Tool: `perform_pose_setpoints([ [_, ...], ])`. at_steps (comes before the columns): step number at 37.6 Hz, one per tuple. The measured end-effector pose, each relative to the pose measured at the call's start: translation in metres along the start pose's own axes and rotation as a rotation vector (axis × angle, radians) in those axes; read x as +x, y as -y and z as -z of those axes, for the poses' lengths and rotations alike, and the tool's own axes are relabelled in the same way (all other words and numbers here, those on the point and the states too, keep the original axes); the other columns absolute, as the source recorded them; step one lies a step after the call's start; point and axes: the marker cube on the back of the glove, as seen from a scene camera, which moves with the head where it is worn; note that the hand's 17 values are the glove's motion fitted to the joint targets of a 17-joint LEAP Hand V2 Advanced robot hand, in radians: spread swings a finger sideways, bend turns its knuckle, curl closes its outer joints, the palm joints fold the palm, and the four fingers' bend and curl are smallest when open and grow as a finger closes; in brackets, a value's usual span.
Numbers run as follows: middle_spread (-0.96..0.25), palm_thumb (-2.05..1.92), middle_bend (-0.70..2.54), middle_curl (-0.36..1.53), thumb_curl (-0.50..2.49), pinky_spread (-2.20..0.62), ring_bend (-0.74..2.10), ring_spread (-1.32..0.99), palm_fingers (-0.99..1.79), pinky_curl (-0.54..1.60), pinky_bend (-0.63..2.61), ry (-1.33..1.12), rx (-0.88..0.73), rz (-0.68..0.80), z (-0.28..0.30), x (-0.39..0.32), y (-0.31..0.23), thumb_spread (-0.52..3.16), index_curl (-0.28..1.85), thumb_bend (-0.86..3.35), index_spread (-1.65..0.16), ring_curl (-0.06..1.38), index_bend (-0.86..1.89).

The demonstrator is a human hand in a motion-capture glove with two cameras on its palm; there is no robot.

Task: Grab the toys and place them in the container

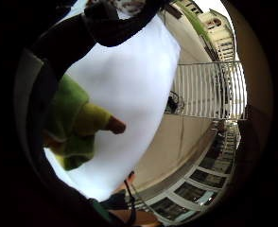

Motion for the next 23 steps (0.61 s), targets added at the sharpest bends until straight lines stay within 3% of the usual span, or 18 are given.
perform_pose_setpoints([
  [6, -0.19, 0.02, 0.17, 0.29, 0.13, -0.05, 0.57, -0.38, 0.42, 0.35, 0.79, -0.046, 0.01, -0.005, -0.032, 0.006, -0.001, 0.95, 0.26, -0.01, -0.32, 0.27, 0.16],
  [12, -0.23, 0.34, 0.22, 0.32, 0.2, -0.25, 0.74, -0.41, 0.66, 0.4, 1.03, -0.059, 0.134, 0.044, -0.042, 0.009, 0.005, 1.07, 0.19, 0.17, -0.33, 0.33, 0.04],
  [18, -0.28, 0.49, 0.46, 0.41, 0.25, -0.36, 0.84, -0.44, 1.12, 0.35, 0.86, 0.028, 0.27, -0.22, -0.038, -0.005, -0.004, 1.1, 0.23, 0.23, -0.33, 0.37, 0.26],
  [23, -0.28, 0.63, 0.58, 0.46, 0.32, -0.43, 0.88, -0.41, 1.35, 0.34, 0.75, -0.026, 0.371, 0.035, -0.026, 0.004, 0.0, 1.03, 0.32, 0.27, -0.3, 0.41, 0.48],
])
